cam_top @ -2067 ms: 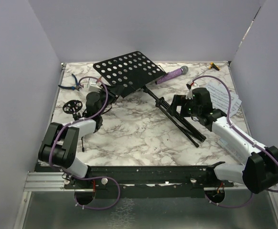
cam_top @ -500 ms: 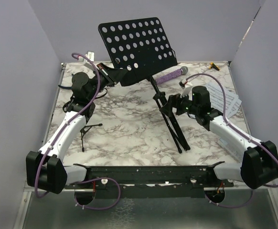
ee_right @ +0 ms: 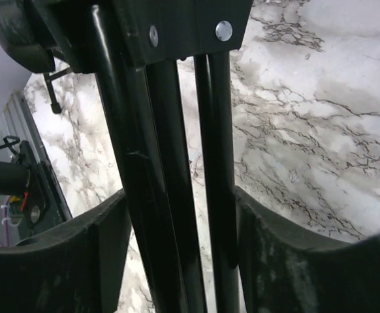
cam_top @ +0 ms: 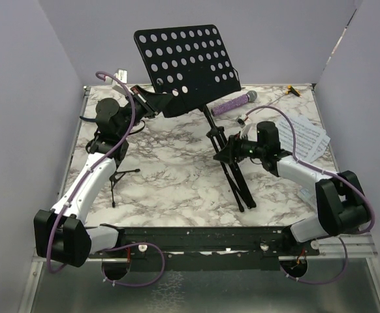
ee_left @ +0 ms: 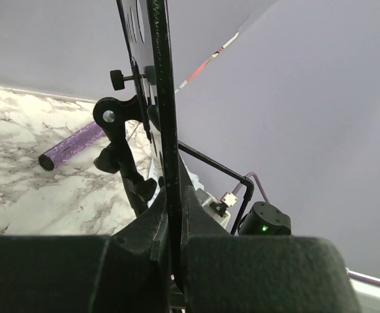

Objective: Set up the instrument practice props

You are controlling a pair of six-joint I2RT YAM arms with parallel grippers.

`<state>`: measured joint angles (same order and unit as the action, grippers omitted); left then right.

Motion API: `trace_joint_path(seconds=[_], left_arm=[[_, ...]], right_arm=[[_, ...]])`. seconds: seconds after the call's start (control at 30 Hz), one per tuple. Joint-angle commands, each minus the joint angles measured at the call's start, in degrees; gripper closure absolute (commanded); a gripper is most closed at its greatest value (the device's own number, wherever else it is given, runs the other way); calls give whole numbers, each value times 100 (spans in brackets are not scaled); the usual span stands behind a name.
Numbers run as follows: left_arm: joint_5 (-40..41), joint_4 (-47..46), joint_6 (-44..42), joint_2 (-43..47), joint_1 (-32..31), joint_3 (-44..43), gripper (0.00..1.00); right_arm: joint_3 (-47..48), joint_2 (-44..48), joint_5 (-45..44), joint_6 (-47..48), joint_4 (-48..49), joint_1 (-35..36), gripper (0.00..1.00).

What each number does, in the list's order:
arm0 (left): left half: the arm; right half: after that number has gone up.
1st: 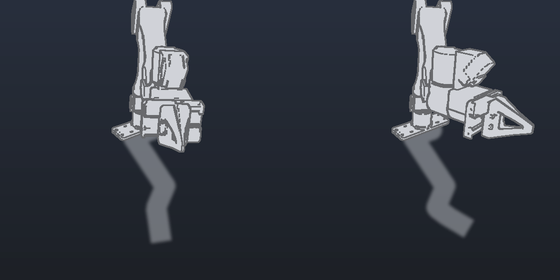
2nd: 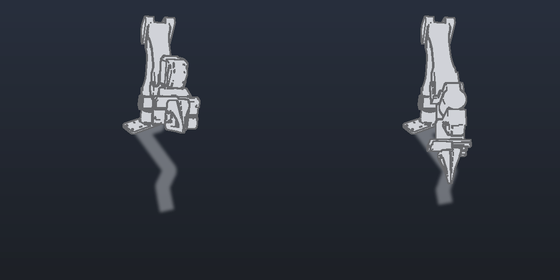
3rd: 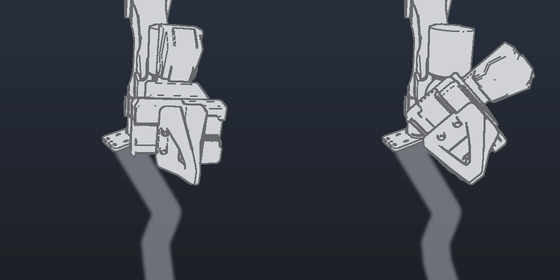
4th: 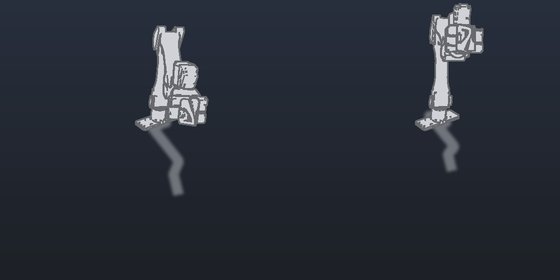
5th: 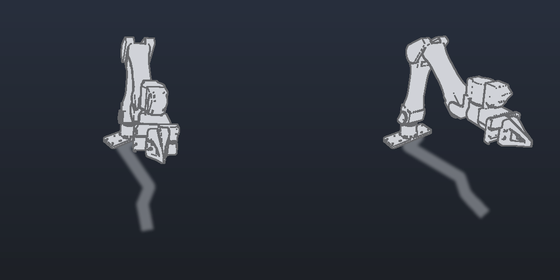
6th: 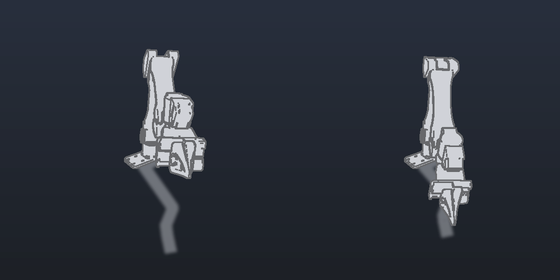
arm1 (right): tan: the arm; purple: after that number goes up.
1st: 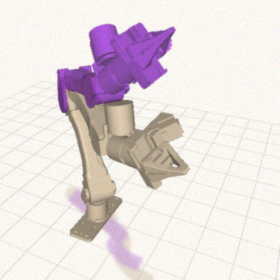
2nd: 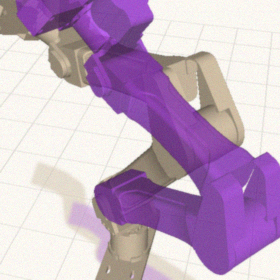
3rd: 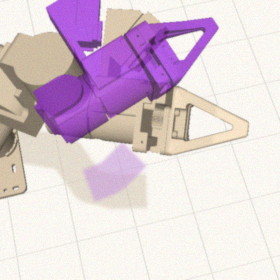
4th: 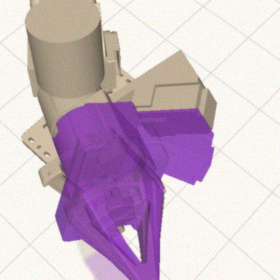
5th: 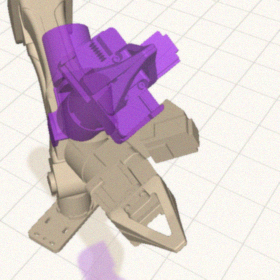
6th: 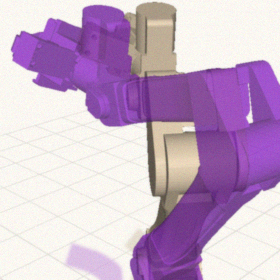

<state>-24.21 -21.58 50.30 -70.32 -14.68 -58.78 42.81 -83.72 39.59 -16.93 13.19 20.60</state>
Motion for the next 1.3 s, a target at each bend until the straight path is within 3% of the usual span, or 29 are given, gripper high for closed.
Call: trace_joint_path(seconds=[0.0, 0.07, 0.23, 0.43, 0.6, 0.8, 0.97, 1.1, 1.27], left_arm=[[-136, -1527, -39, 531, -31, -467, 100], [-137, -1497, -63, 558, -31, -469, 100], [-87, -1353, -165, 653, -26, -452, 100], [88, -1095, -353, 802, -27, -367, 100], [197, -928, -480, 902, -34, -251, 74], [328, -733, -608, 941, -26, -131, 36], [500, -405, -754, 950, -27, -87, 12], [523, -204, -806, 1007, -26, 7, 1], [419, 149, -880, 1097, -29, 190, 1]], right_arm=[[-62, -105, 707, -249, 907, 19, 42], [-80, -145, 699, -323, 1055, 15, 54], [-40, -243, 653, -403, 1223, 19, 99], [60, -205, 589, -303, 1160, 14, 99], [80, -42, 497, -146, 1053, 21, 100], [100, 154, 275, -95, 895, 21, 100], [260, 15, 131, -332, 695, 14, 100], [350, -135, 113, -634, 729, 15, 100], [460, -234, 232, -1016, 898, 14, 100]])
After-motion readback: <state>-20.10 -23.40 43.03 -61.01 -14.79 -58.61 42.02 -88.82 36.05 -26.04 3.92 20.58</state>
